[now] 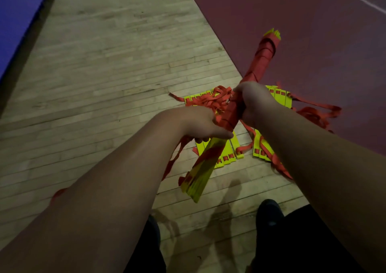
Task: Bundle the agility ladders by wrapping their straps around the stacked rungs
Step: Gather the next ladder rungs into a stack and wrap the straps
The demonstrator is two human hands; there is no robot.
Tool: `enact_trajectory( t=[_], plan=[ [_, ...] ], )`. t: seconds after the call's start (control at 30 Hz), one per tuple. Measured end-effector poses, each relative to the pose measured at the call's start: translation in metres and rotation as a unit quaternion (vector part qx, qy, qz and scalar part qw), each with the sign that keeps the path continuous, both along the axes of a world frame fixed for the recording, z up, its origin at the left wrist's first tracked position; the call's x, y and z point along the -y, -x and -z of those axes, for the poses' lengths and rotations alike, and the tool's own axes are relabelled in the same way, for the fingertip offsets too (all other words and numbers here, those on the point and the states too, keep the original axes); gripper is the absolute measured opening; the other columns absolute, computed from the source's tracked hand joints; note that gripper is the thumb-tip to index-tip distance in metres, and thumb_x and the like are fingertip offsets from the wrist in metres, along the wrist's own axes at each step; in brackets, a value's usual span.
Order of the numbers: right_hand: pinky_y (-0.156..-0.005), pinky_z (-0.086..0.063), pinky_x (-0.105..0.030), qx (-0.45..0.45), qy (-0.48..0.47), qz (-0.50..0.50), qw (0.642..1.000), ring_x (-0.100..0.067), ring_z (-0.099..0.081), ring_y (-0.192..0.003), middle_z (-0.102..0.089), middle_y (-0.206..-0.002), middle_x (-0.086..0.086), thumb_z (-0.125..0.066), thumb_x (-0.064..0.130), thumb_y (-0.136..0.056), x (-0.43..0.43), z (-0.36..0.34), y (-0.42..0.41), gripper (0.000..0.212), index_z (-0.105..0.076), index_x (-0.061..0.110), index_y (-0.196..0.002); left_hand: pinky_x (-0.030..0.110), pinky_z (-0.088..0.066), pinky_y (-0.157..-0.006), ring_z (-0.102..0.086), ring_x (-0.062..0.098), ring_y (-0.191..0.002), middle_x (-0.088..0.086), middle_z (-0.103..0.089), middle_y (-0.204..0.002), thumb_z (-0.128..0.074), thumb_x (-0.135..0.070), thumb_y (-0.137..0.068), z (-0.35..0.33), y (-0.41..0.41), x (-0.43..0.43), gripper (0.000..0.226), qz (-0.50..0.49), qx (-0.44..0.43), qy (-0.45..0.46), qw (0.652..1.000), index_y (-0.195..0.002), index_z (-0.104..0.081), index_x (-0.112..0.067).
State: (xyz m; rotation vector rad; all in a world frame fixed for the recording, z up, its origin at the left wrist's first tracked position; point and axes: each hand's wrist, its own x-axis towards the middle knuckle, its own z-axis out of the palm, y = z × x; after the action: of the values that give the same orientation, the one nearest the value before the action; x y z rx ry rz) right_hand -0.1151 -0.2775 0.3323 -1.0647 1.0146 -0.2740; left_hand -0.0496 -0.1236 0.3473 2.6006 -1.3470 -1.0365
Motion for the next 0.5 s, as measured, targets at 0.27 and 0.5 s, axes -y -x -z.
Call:
enact_trajectory(
  t=[0.27,0.5],
  plan=[
    [-0.074,-0.057,-0.044,0.019,0.009,-0.018,1.000,-0.027,-0.065,-0.069,-0.064,-0.087,-0.016,-0.076,0.006,-0.090,0.003,0.003,-0.003,0.015,-0.069,0.002,-0.102,0.037,-0.054,-0.069,-0.071,0.024,-0.081,0.006,-0.074,-0.083,-0.077,-0.071,-0.084,0.004,0.002,0.005,0.056,-0.043,0.016,0.060,0.997,-0.088,-0.078,-0.015],
    [-0.076,-0.056,-0.034,0.268,-0.184,0.016,0.946,-0.020,-0.062,-0.075,-0.063,-0.085,-0.006,-0.077,0.039,-0.092,-0.003,-0.032,0.021,0.031,-0.068,0.010,-0.099,0.028,-0.057,-0.067,-0.076,0.019,-0.081,0.007,-0.082,-0.098,-0.080,-0.037,-0.095,-0.019,-0.002,-0.007,0.028,-0.156,-0.317,0.182,0.918,-0.115,-0.075,-0.018]
  ],
)
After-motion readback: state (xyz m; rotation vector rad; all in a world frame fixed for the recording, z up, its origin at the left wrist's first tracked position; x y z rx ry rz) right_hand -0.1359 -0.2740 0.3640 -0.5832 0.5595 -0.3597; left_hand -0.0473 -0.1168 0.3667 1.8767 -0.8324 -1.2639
